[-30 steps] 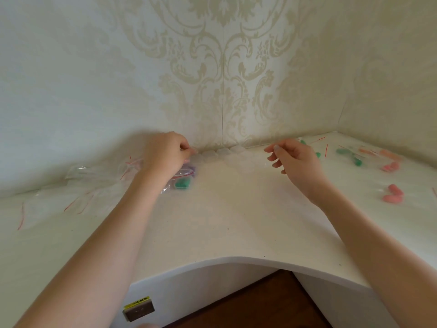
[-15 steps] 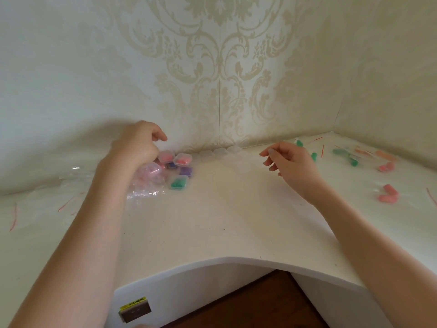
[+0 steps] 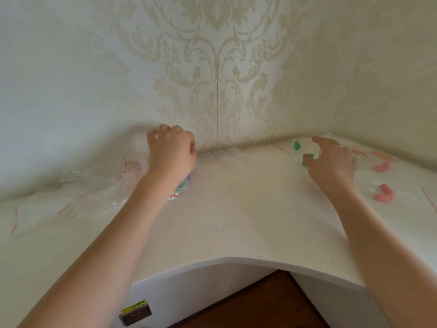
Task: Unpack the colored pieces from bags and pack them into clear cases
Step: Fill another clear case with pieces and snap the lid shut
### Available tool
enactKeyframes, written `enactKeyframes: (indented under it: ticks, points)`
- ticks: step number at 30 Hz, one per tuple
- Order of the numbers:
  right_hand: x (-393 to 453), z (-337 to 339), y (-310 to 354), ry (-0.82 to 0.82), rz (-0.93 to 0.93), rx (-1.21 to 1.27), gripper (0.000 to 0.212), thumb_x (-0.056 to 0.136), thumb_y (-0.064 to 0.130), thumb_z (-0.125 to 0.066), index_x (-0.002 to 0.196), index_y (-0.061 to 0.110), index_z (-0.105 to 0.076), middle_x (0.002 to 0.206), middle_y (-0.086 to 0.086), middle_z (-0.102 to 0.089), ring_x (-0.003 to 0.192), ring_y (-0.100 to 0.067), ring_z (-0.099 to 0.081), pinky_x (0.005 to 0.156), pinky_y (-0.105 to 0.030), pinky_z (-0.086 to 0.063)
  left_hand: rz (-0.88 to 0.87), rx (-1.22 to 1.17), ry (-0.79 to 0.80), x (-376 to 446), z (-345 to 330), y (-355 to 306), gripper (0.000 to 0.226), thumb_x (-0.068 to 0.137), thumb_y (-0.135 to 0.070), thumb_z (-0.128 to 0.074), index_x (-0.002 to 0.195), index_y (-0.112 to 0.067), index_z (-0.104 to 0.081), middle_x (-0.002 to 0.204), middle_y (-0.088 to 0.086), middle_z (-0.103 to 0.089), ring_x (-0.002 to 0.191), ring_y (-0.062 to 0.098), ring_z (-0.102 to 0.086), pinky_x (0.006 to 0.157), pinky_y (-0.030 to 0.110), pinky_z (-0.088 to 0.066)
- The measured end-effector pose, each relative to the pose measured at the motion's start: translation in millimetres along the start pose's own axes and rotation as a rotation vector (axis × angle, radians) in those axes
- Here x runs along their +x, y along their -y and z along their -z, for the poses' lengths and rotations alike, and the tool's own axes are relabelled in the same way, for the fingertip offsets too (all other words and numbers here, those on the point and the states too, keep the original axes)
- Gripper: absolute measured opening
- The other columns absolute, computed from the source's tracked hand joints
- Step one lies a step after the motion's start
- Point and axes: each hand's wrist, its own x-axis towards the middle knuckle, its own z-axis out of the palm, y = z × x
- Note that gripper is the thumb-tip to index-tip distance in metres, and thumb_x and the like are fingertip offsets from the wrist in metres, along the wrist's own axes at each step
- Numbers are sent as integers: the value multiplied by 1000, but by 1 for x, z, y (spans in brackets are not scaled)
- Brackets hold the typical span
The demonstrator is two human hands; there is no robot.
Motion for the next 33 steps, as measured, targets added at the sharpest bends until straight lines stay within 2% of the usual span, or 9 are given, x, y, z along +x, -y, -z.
enactKeyframes:
  ticks: [5,10,14,18,19,21,23,27,33]
  points:
    - [0,-19,-10,221,18,-122,42,95,38,-48,136,29,-48,140,-3,-50,131,-26,-39,104,-40,-28,-354,-166,95,-24,-28,-42,18,82,-17,-57,94,-17,-70,98,3,-68,104,28,-54,93,36,-29]
    - [5,-20,-15,-26,72,99,20,90,9,-55,105,9,-68,108,-14,-67,101,-32,-58,83,-36,-44,-449,-396,141,-37,-38,-62,18,86,-17,-59,101,-15,-69,104,1,-67,105,23,-55,96,34,-31]
    - [-8,-2,18,-236,129,582,12,90,16,-60,95,16,-71,87,3,-70,85,-15,-64,75,-22,-47,-90,-958,234,-35,-34,-65,24,85,-20,-68,108,-16,-65,102,-4,-66,94,10,-61,88,26,-45]
    - [-35,-1,54,337,99,1135,7,90,10,-62,89,9,-68,75,-5,-72,69,-17,-70,73,-25,-58,366,-1424,545,-29,-33,-65,74,70,-37,-80,133,-19,-46,125,-9,-57,107,3,-58,95,23,-45]
    - [-41,-4,57,465,93,1115,9,91,10,-60,89,7,-68,75,-8,-72,68,-20,-71,72,-27,-59,417,-1511,556,-28,-36,-63,75,66,-37,-82,130,-17,-49,124,-6,-59,109,6,-59,96,24,-45]
    - [-47,-8,57,565,114,975,13,94,12,-56,89,7,-67,79,-9,-71,69,-23,-71,69,-29,-59,469,-1662,506,-25,-38,-58,37,77,-23,-76,110,-12,-62,104,2,-68,98,11,-64,89,24,-50]
    - [-45,-9,56,538,152,849,22,97,21,-50,88,12,-68,86,-5,-72,73,-18,-69,67,-27,-55,494,-1673,440,-23,-33,-55,6,89,-8,-62,92,-11,-66,85,4,-70,80,10,-68,77,23,-54]
    - [-38,-6,52,472,124,825,36,96,41,-46,94,17,-72,87,3,-71,72,-9,-61,65,-24,-48,291,-1368,396,-24,-31,-55,14,90,-10,-61,83,-21,-66,82,-1,-67,65,2,-62,56,14,-48]
    - [-36,-6,51,495,77,834,20,92,31,-60,92,16,-73,69,4,-58,58,-8,-46,57,-21,-43,38,-1252,485,-28,-34,-56,12,89,-11,-63,86,-19,-70,87,9,-65,59,1,-53,54,13,-43]
